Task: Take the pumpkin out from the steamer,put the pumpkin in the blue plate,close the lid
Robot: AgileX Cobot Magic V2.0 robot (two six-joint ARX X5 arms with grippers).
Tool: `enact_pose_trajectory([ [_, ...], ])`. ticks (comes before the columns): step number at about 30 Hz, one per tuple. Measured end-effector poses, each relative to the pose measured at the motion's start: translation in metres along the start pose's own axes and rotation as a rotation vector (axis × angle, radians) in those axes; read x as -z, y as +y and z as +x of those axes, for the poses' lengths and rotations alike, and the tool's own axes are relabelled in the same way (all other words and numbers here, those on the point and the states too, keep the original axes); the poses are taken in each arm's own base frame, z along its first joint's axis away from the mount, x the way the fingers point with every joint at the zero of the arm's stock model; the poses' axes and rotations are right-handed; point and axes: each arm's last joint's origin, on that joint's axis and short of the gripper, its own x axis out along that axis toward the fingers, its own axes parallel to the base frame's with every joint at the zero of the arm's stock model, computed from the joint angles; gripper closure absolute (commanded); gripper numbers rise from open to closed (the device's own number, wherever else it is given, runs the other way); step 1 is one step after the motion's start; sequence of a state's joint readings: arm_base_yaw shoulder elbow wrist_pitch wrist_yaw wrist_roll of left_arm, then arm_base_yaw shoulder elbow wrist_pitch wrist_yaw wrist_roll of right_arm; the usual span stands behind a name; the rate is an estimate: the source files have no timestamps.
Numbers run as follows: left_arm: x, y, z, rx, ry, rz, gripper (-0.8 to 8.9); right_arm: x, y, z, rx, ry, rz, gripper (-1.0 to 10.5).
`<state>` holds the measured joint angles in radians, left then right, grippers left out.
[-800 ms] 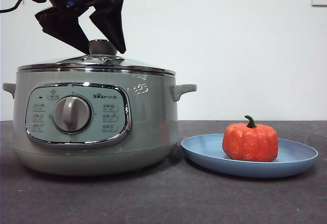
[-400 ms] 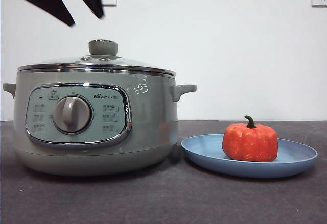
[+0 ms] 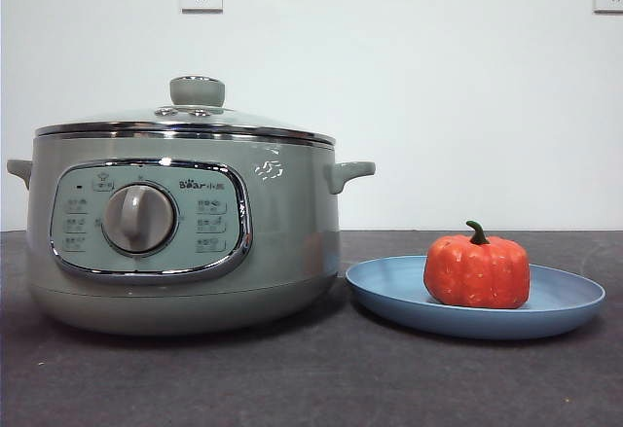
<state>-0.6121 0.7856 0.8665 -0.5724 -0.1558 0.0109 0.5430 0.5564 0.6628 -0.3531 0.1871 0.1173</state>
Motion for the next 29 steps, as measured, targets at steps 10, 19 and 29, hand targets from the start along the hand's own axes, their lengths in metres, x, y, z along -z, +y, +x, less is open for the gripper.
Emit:
enact_pose_trajectory([
  [10,0.065,0.004,-0.028,-0.029,0.083,-0.086,8.16,0.032,-0.006,-0.003,0.065,0.082,0.111,9.6],
  [19,0.069,0.004,-0.026,-0.031,0.141,-0.086,8.16,0.033,-0.006,-0.003,0.071,0.094,0.119,9.6],
  [29,0.086,0.02,-0.076,-0.152,-0.19,-0.205,8.17,0.035,-0.006,-0.004,0.075,0.115,0.118,9.6],
])
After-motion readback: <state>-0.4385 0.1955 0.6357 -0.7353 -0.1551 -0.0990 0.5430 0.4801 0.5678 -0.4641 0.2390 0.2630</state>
